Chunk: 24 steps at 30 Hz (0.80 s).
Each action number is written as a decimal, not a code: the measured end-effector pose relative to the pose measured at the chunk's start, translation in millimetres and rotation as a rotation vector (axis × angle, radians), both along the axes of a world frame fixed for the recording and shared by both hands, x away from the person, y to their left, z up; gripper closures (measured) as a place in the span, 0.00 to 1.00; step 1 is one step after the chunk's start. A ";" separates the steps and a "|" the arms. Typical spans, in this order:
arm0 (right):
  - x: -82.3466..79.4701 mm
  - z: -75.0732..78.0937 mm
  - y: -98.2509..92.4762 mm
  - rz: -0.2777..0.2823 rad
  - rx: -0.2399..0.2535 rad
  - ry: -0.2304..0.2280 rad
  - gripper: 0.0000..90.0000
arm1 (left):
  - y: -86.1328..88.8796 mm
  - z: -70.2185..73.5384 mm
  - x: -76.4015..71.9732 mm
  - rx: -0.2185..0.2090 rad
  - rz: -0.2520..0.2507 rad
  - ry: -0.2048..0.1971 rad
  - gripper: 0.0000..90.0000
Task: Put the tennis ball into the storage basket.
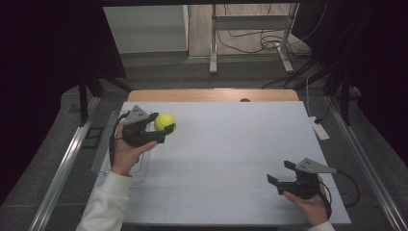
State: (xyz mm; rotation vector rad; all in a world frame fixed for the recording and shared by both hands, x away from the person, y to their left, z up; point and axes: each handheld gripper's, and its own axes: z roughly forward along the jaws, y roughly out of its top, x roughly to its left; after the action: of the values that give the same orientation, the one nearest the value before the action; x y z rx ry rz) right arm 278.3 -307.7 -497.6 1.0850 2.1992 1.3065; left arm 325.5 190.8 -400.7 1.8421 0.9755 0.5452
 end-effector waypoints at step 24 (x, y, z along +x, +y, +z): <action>0.2 -0.1 -0.3 0.000 0.001 0.000 0.12 | 14.0 -1.9 4.4 -0.018 0.039 0.002 0.30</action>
State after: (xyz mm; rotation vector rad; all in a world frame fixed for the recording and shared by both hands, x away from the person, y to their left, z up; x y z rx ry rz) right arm 278.5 -307.9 -497.7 1.0858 2.1988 1.3072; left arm 329.9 204.8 -402.7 1.8110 1.0159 0.5570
